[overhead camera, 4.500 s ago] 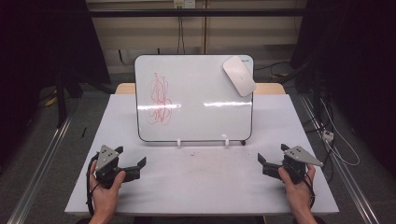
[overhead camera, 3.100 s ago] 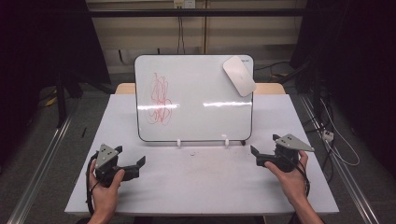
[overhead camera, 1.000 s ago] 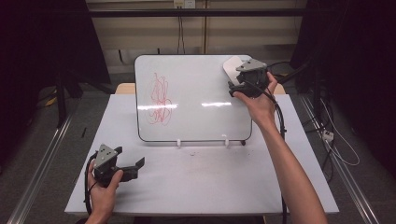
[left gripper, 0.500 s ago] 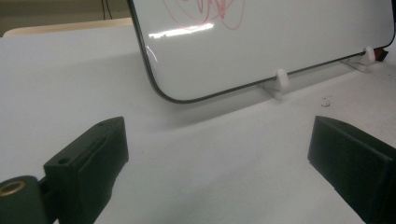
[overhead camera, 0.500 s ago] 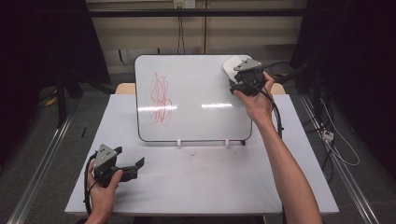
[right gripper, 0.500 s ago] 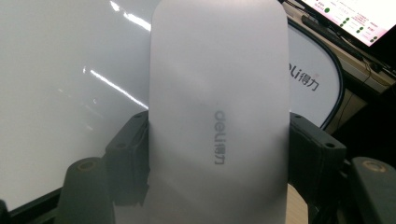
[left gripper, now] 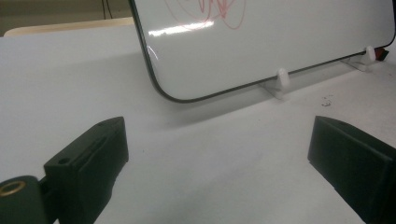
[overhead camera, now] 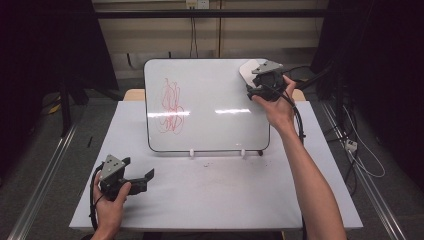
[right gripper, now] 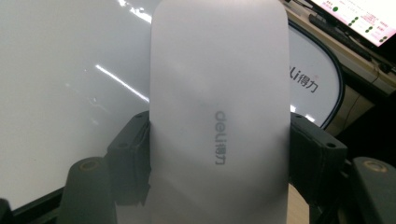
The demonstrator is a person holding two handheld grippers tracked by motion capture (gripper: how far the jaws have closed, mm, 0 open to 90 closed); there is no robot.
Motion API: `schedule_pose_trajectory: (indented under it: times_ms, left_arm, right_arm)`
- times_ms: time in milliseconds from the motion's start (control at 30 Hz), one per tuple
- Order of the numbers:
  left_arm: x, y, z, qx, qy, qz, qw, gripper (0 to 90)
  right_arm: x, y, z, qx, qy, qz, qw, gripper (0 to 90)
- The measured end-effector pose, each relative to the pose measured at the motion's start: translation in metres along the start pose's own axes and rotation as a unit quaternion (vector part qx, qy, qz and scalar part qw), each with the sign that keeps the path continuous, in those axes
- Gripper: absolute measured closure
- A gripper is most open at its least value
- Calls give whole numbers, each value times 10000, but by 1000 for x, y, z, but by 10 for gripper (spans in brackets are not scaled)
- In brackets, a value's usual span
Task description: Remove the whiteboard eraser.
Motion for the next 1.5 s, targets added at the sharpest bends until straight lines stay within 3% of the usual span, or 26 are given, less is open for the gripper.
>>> schedule_pose_trajectory:
  times_ms: [33, 100, 200, 433, 900, 1100, 1500]
  left_arm:
    - [0, 0, 0, 2, 2, 0, 10000, 51]
    - [0, 0, 0, 4, -9, 5, 10000, 51]
    - [0, 0, 0, 4, -12, -6, 10000, 51]
    - [0, 0, 0, 6, 3, 3, 10000, 51]
    - [3, -5, -2, 76, 19, 19, 10000, 51]
    - [3, -5, -2, 64, 1, 41, 10000, 51]
    - [3, -2, -2, 36, -12, 59, 10000, 51]
  right_arm:
    - [0, 0, 0, 0, 0, 0, 10000, 316]
    - [1, 5, 0, -287, 16, 212, 9994, 316]
    - [2, 9, -2, -517, 24, 396, 9979, 316]
    - [6, 10, -4, -638, 77, 549, 9964, 316]
    - [24, -2, 0, -625, 502, 681, 9945, 316]
    - [29, -21, -1, -560, 656, 845, 9927, 315]
    - [44, -43, 0, -448, 918, 1073, 9890, 315]
Point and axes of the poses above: each handheld gripper's, and its own axes: x roughly backward along the jaws, z roughly out of its top, y roughly to its right, the point moved 2 cm from there along -x, roughly forward along the jaws, and after that the axes turned 8 degrees about -z, right-handed, at the moved point
